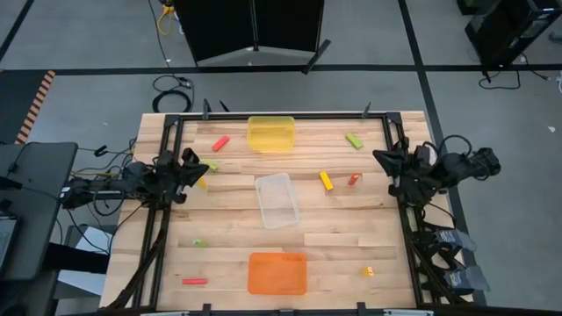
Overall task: Sort blocks
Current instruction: Put the top right orange block into the orange bin
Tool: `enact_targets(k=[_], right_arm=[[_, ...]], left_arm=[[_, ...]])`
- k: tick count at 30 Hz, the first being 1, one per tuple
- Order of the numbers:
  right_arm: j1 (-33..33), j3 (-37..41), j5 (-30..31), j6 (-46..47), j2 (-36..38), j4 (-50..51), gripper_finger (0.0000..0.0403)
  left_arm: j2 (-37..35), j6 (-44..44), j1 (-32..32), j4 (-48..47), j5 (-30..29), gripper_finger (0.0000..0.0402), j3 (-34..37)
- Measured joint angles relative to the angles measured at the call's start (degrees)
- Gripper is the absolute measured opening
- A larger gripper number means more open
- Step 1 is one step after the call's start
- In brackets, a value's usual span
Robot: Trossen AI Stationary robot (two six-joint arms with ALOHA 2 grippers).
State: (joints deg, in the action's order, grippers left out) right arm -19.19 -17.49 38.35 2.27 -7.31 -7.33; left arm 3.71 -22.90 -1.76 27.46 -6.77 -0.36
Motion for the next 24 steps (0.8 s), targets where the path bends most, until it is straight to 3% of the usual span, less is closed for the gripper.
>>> enact_targets(k=[7,10,18,24], right_arm=[[4.37,-11.7,1.05,9.05,-10.13,30.8,0.0034],[5.81,-15.22,-0.25,12.77,-15.45,39.66,0.0034],[10.58,-18.41,-10.33,16.42,-30.38,51.67,0.0042],[14.55,-19.03,-17.01,15.84,-39.36,51.36,0.0099]], left_arm=[[4.28,0.04,0.0,0.0,-7.2,0.0026,0.0],[6.29,-0.14,0.0,0.01,-9.68,0.0026,0.0],[12.69,0.39,0.0,0.0,-12.91,0.003,-0.81],[18.2,0.15,0.0,0.21,-14.9,0.0059,-3.11]])
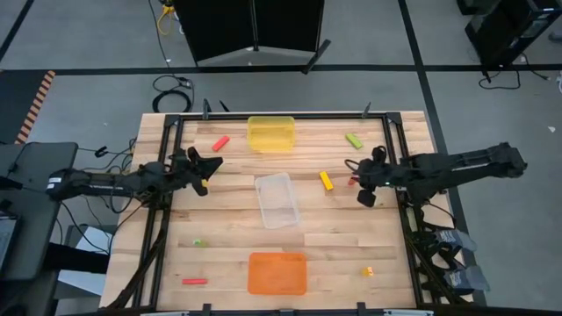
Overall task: Sort blocks
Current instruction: Put the top right orange block into the orange bin
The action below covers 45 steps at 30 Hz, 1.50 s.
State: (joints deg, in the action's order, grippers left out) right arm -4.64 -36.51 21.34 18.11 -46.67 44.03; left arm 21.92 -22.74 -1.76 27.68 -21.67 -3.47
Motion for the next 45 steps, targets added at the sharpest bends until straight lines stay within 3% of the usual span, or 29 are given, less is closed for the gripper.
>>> enact_targets(k=[5,11,17,27,45], right_arm=[[3.58,-0.73,-0.44,0.44,-4.89,1.39,0.0183],[9.01,-2.32,-2.21,9.62,-9.57,3.4,0.0285],[11.56,-2.62,-2.36,16.07,-13.05,3.4,0.0346],[11.87,-2.62,-0.64,27.88,-17.46,6.19,0.0339],[7.39,-0.56,0.05,37.42,-21.15,3.76,0.0324]], left_arm=[[2.72,0.26,0.0,2.59,-0.35,0.0085,-0.8],[3.01,0.3,0.0,3.95,0.55,0.0093,-0.91],[3.01,1.58,0.0,4.4,2.26,0.0092,-0.91],[3.01,1.53,0.0,4.42,3.52,0.0092,-0.99],[3.01,1.73,0.0,4.79,3.64,0.0092,-1.02]])
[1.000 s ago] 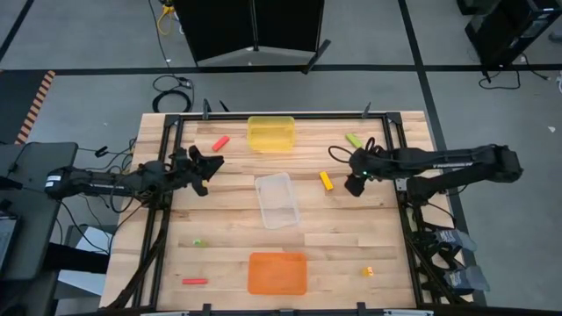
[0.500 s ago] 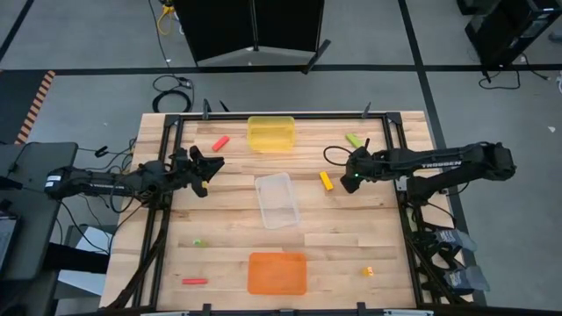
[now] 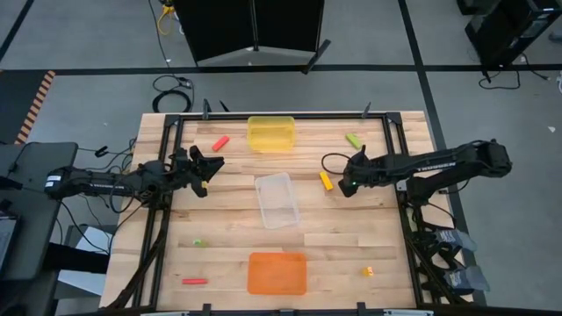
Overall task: Sort blocks
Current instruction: Put the top right orange block into the orange bin
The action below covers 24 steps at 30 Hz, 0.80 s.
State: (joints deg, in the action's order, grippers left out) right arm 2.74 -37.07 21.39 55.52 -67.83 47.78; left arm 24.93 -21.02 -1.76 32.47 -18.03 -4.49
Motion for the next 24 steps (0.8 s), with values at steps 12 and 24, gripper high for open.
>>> enact_targets(k=[12,24], right_arm=[[-0.77,3.01,-0.07,3.48,-1.94,-4.47,0.0278],[-0.77,3.11,-0.02,3.35,-2.43,-5.75,0.0182]], left_arm=[[0.0,0.0,-0.02,0.05,0.16,0.0092,0.0],[0.0,-0.02,0.0,0.33,0.14,0.0092,0.0]])
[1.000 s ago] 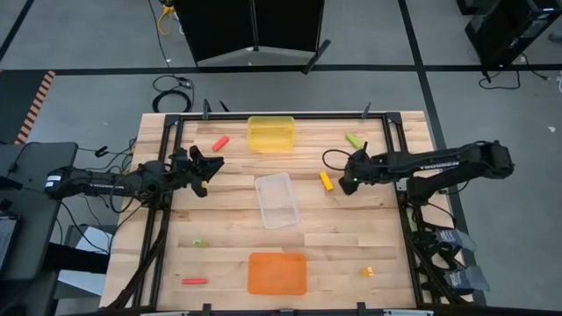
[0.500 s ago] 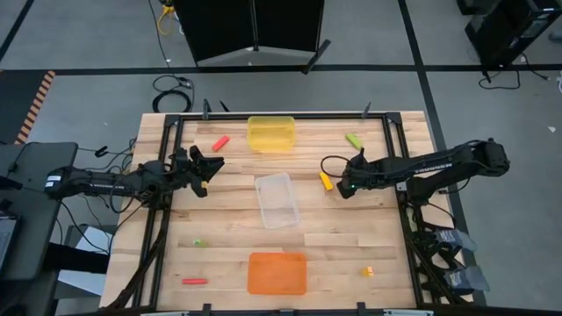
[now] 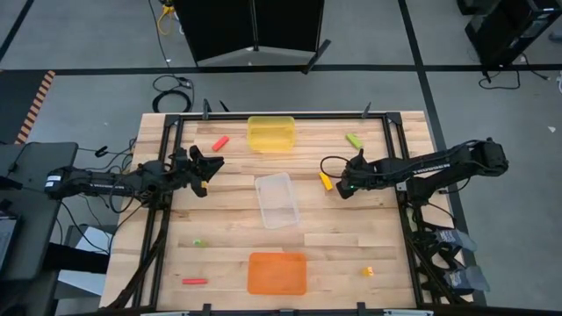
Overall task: Sort blocks
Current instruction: Put the top right orange block into the orange bin
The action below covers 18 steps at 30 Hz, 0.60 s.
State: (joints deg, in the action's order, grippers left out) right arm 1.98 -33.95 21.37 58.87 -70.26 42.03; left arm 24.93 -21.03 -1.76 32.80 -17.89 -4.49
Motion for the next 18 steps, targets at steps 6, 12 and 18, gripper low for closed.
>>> enact_targets(k=[6,12,18], right_arm=[[0.0,0.0,0.02,0.11,0.02,-0.07,0.0134],[0.0,-0.02,0.26,0.09,0.04,-0.44,0.0121],[-0.11,0.0,1.38,-0.12,0.79,-1.69,0.0121]], left_arm=[[0.0,0.02,-0.01,-0.02,-0.01,0.0092,0.0],[0.0,0.0,0.0,-0.04,-0.02,0.0092,0.0],[0.0,-0.16,-0.01,-0.07,-0.02,0.0092,0.0]])
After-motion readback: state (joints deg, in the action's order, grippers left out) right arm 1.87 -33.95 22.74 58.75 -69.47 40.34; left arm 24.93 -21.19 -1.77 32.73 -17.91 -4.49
